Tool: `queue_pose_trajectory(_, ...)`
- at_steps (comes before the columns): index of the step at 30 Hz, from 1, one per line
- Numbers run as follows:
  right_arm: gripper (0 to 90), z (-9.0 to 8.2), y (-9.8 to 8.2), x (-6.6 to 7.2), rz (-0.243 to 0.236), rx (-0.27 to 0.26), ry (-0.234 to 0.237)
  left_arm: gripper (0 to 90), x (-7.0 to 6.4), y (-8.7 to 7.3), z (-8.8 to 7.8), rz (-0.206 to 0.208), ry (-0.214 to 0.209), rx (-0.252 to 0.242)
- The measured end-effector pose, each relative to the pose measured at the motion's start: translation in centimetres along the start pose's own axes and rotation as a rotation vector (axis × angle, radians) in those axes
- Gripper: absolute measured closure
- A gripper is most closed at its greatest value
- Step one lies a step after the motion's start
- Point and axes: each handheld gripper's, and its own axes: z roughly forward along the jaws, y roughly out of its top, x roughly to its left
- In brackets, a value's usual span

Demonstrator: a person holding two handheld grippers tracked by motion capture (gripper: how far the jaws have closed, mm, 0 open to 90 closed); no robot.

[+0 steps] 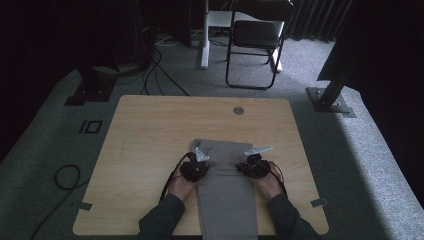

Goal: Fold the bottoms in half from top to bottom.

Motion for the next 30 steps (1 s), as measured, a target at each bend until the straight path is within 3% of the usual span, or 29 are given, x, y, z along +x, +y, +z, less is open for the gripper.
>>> queue_pose_trajectory(7,85.2,1.8,2.1,-1.6,0.064,-0.028,-0.028,87.0,3.0,1.8,1.9,-0.033,0.042,-0.027)
queue_pose_trajectory(12,85.0,3.3,4.0,-2.0,0.054,-0.02,-0.066,87.0,4.8,3.1,2.9,-0.039,0.073,-0.013)
queue_pose_trajectory(17,84.8,4.5,5.9,-2.9,0.049,-0.005,-0.108,87.0,5.7,4.1,3.8,-0.068,0.113,-0.011)
queue_pose_trajectory(22,84.5,5.1,6.9,-3.9,0.096,-0.01,-0.11,87.0,5.9,5.1,4.3,-0.103,0.143,0.009)
queue_pose_trajectory(25,85.0,4.9,7.1,-3.9,0.092,-0.006,-0.108,87.1,5.8,5.3,3.9,-0.103,0.137,0.01)
queue_pose_trajectory(26,85.2,4.5,7.1,-3.8,0.09,-0.015,-0.106,87.1,5.4,5.5,2.6,-0.084,0.113,-0.019)
queue_pose_trajectory(27,85.6,3.0,7.1,-3.4,0.111,-0.056,-0.092,87.1,5.1,5.6,1.8,-0.073,0.105,-0.032)
queue_pose_trajectory(30,85.7,0.6,6.7,-2.5,0.088,-0.104,-0.078,87.2,3.8,5.7,-1.1,-0.036,0.08,-0.085)
